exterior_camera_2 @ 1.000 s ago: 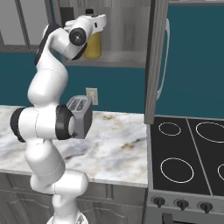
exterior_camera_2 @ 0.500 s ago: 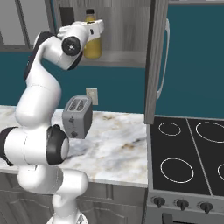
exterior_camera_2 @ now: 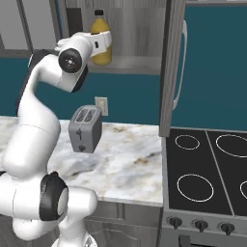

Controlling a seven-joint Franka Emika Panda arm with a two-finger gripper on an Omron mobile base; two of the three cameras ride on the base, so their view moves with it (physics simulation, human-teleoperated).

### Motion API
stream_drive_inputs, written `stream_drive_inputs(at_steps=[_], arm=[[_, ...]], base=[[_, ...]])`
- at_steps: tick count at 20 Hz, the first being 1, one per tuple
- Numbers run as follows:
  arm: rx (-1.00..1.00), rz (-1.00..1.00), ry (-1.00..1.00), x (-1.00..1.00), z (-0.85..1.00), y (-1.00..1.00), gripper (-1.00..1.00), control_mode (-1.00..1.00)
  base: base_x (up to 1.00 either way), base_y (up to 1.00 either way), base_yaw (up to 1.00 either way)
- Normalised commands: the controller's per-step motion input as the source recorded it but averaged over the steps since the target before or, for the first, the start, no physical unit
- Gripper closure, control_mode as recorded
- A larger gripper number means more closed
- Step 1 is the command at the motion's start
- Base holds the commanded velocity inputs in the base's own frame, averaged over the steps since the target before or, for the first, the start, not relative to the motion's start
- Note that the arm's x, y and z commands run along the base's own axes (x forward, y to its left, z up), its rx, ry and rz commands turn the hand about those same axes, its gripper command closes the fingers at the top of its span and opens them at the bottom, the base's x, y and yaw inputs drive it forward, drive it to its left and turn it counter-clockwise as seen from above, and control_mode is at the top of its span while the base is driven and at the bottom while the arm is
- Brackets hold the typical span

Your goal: Sort all alcoholic drinks to one cabinet, and non-alcoholic drinks to the other.

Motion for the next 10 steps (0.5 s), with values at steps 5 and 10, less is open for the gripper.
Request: stream_drive_inputs(at_steps=[5,10], arm=[[-0.02,0.00,0.16,-1.00,-0.03,0.00,-1.00,-1.00],[-0.14,0.00,0.30,-0.88,-0.33,0.00,-1.00,-1.00]], base=[[0.00,0.00,0.00],[0.00,0.00,0.00]])
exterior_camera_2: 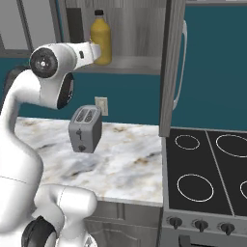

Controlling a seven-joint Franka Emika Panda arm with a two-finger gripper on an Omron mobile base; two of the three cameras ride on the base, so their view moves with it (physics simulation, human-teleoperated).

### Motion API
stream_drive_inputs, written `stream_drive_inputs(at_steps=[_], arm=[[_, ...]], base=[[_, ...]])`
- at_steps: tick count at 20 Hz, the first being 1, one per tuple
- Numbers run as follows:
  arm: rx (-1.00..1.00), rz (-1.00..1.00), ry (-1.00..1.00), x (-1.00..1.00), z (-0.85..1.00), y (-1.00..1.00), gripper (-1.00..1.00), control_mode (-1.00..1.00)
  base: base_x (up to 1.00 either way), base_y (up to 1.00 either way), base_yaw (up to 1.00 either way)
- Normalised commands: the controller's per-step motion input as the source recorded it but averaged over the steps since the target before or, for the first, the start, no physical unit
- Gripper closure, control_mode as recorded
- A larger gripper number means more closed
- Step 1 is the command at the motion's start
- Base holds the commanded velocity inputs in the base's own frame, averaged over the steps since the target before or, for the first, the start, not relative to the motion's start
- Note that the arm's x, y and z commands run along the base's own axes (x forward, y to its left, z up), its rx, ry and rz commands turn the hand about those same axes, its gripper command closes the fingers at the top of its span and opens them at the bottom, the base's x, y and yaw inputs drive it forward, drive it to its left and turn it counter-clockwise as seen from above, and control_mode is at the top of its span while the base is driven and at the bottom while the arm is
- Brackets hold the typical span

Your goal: Sort all alcoholic drinks to one cabinet, and non-alcoholic drinks to the other.

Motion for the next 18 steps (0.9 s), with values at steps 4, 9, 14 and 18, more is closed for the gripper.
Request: stream_drive_inputs(at_steps=[4,9,14,18], arm=[[-0.18,0.00,0.35,-0.69,-0.54,0.00,-1.00,-1.00],[-0.16,0.00,0.28,-0.53,-0.67,-0.01,-1.00,-1.00],[-0.08,-0.01,0.07,-0.42,-0.46,-0.03,-1.00,-1.00],[-0.09,-0.01,0.02,-0.24,-0.38,0.00,-1.00,-1.00]], base=[[0.00,0.00,0.00],[0.00,0.00,0.00],[0.00,0.00,0.00],[0.00,0.00,0.00]])
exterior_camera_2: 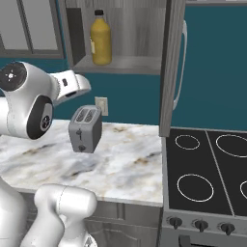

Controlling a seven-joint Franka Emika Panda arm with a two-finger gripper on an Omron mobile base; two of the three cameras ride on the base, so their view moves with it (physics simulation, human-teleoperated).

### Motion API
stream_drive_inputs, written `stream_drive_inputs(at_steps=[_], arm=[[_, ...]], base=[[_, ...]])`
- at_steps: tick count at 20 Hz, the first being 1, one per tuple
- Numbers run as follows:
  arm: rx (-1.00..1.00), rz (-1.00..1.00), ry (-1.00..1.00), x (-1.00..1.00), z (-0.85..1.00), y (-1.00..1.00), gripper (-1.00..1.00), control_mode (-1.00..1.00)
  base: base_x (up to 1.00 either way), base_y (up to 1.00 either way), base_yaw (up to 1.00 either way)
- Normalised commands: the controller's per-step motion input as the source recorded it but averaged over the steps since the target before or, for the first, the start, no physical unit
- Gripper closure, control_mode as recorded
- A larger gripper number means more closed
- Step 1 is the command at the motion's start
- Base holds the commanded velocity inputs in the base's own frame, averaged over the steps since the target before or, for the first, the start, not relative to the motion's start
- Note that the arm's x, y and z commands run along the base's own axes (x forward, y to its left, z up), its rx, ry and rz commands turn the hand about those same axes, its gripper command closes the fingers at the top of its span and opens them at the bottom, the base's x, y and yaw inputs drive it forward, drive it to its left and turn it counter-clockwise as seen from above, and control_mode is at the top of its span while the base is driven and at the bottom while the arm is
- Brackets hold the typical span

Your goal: Sort all alcoholic drinks to one cabinet, and non-alcoholic drinks to the other.

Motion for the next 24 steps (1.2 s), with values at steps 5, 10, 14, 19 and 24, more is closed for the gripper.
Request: stream_drive_inputs(at_steps=[5,10,14,19,24], arm=[[-0.02,-0.01,0.05,-0.09,-0.28,0.00,-1.00,-1.00],[0.00,0.00,0.06,-0.19,-0.16,0.00,-1.00,1.00],[0.00,0.00,0.00,0.00,0.00,0.00,-1.00,1.00],[0.00,0.00,0.00,0.00,0.00,0.00,-1.00,1.00],[0.00,0.00,0.00,0.00,0.00,0.00,-1.00,1.00]], base=[[0.00,0.00,0.00],[-0.20,0.00,0.00],[-1.00,0.00,-0.02],[-1.00,-0.04,-0.22],[-0.74,-0.24,-0.64]])
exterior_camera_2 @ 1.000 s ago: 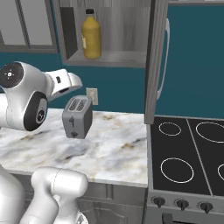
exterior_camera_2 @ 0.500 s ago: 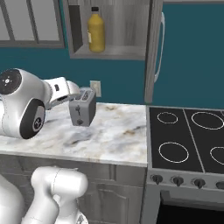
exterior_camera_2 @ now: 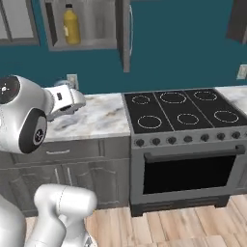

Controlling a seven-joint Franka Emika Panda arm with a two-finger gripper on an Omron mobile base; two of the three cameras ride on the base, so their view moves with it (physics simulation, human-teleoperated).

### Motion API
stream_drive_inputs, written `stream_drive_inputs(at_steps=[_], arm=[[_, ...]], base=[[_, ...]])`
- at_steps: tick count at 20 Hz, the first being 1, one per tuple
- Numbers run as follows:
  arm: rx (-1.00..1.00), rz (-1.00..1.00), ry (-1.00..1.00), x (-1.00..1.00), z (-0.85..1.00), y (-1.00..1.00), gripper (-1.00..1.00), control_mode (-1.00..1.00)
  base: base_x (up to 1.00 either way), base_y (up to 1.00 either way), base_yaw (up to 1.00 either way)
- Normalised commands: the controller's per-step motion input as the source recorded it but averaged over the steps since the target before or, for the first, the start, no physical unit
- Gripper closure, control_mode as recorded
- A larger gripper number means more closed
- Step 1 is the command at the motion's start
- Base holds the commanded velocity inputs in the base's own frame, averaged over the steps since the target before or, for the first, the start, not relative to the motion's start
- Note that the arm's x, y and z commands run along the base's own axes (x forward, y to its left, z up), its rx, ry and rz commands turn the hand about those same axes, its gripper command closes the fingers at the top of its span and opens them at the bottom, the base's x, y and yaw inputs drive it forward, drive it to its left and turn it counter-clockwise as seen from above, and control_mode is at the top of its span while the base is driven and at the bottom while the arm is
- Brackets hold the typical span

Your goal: Sort all alcoholic drinks to one cabinet, and non-alcoholic drinks to the other.

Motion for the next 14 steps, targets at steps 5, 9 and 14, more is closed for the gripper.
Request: stream_drive_inputs(at_steps=[5,9,14], arm=[[0.00,0.00,0.00,0.00,0.00,0.00,-1.00,1.00],[0.00,0.00,0.00,0.00,0.00,0.00,-1.00,1.00],[0.00,0.00,0.00,0.00,0.00,0.00,-1.00,1.00]], base=[[-0.30,-0.24,-0.76],[-0.04,-0.42,-0.78],[0.03,-0.60,-0.69]])
